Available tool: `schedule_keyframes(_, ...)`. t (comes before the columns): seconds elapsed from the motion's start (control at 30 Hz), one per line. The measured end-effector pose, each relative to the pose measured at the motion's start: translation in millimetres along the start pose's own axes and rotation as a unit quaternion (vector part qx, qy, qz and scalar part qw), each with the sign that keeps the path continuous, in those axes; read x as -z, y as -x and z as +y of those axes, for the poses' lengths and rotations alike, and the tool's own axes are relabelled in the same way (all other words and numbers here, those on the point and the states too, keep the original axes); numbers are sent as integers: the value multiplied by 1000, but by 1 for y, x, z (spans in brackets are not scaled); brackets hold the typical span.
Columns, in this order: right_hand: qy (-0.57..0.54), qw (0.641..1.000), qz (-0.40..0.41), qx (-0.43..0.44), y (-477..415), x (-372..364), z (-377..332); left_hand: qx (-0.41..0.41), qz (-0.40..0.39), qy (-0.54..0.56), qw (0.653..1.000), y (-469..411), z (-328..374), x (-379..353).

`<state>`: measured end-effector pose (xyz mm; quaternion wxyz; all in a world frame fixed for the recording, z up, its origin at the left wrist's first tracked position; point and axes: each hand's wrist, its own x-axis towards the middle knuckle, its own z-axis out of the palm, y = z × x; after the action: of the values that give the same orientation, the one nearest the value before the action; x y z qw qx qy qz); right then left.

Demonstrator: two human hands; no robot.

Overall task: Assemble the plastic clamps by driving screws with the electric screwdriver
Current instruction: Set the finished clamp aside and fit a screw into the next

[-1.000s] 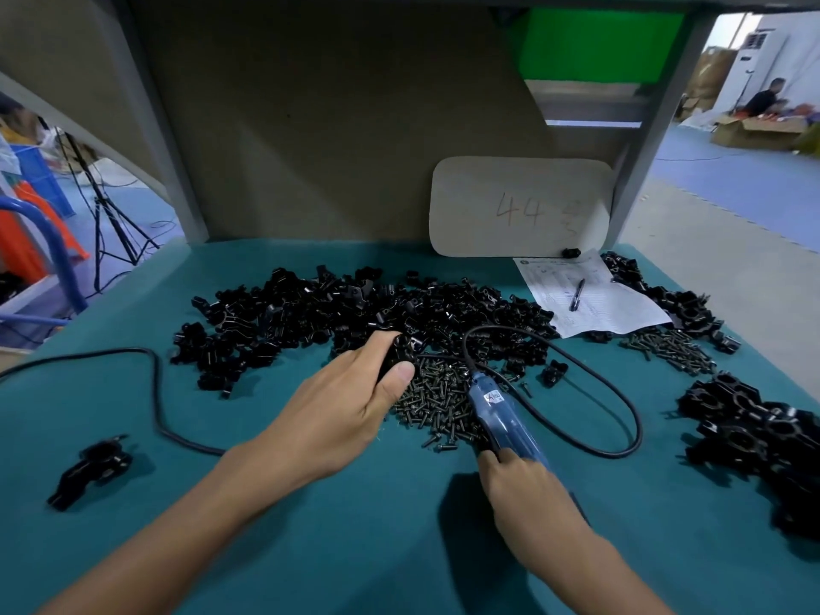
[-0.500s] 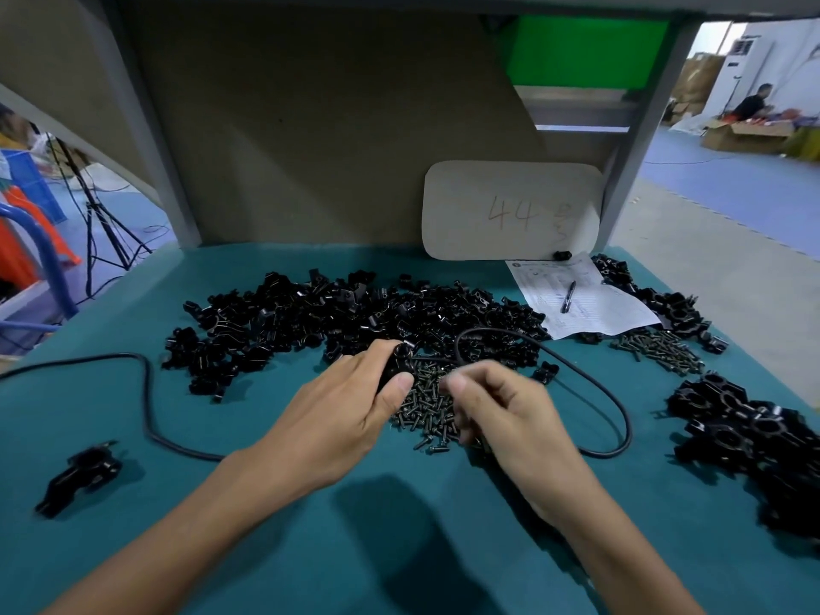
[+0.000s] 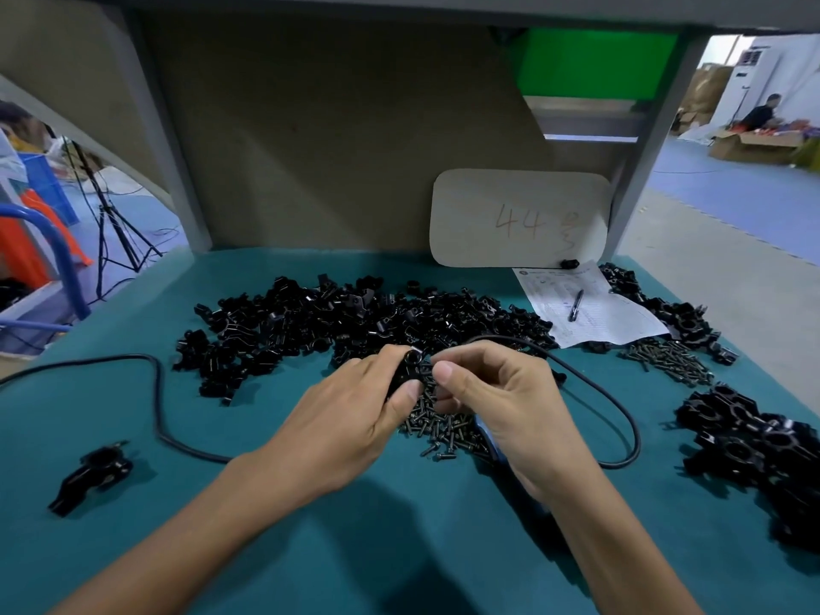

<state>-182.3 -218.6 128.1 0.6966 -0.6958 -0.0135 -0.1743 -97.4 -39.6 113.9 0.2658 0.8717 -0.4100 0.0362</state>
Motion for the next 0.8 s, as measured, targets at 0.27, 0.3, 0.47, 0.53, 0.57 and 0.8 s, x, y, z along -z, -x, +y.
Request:
schedule_keyframes(0.27, 43, 998, -43, -18, -1, 5, 9, -7, -1, -15, 1000, 1, 3, 3)
schedule_keyframes(0.3, 48, 998, -40, -14, -2, 6, 9, -6, -5, -23, 1000, 1, 4, 3)
schedule_keyframes(0.47, 172, 983, -62, -7, -6, 11, 6, -5, -18, -39, 999, 1, 7, 5)
schedule_keyframes(0.53, 256, 963, -79, 8, -7, 10, 4, -10, -23, -47, 999, 2, 8, 5)
schedule_keyframes(0.57, 289, 953, -87, 18, -8, 10, 3, -11, -22, -49, 998, 2, 9, 5)
schedule_keyframes(0.8, 266, 945, -187, -22, -9, 16, -8, -27, -19, -61, 998, 4, 6, 7)
